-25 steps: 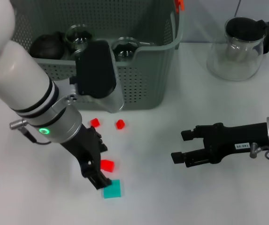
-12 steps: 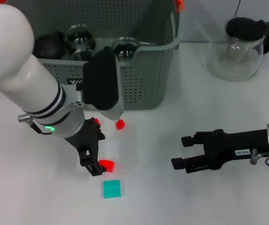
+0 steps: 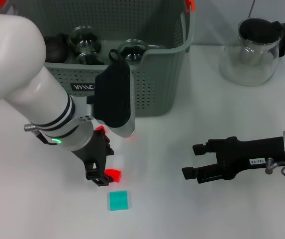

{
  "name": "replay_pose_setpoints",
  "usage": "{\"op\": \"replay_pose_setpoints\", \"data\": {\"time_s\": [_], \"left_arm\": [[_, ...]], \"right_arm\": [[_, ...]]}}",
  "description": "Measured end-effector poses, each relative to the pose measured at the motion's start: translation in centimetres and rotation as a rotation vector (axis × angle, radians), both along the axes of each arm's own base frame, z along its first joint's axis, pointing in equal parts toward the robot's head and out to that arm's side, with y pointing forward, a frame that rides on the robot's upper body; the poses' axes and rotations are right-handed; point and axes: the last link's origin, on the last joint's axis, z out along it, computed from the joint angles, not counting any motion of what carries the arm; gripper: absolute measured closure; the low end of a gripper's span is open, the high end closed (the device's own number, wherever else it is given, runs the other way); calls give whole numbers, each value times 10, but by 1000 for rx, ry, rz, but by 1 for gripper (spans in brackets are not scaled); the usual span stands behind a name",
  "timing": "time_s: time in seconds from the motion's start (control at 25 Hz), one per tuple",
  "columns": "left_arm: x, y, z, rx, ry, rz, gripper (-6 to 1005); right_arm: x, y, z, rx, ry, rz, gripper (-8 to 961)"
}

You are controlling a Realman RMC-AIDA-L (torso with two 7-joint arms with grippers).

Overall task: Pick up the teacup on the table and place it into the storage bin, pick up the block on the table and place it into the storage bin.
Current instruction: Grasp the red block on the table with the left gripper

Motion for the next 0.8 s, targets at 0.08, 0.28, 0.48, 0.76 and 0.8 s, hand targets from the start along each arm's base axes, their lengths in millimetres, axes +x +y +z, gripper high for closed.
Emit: {"op": "replay_pose_setpoints", "data": {"time_s": [0.08, 0.28, 0.48, 0.76, 0.8], "left_arm": [[0, 0, 0, -4, 2, -3, 327], [-4, -1, -4, -19, 11, 3, 350], [-5, 1, -6, -17, 9, -2, 353], [-5, -1, -9, -40, 15, -6, 357], [-4, -2, -10, -45, 14, -7, 422]], "right_arm": [[0, 0, 0, 1, 0, 0, 6], [1, 1, 1, 3, -3, 0, 6], [0, 1, 1, 4, -3, -1, 6], [0, 1, 1, 5, -4, -2, 6], [0, 1, 1, 5, -4, -2, 7]]}}
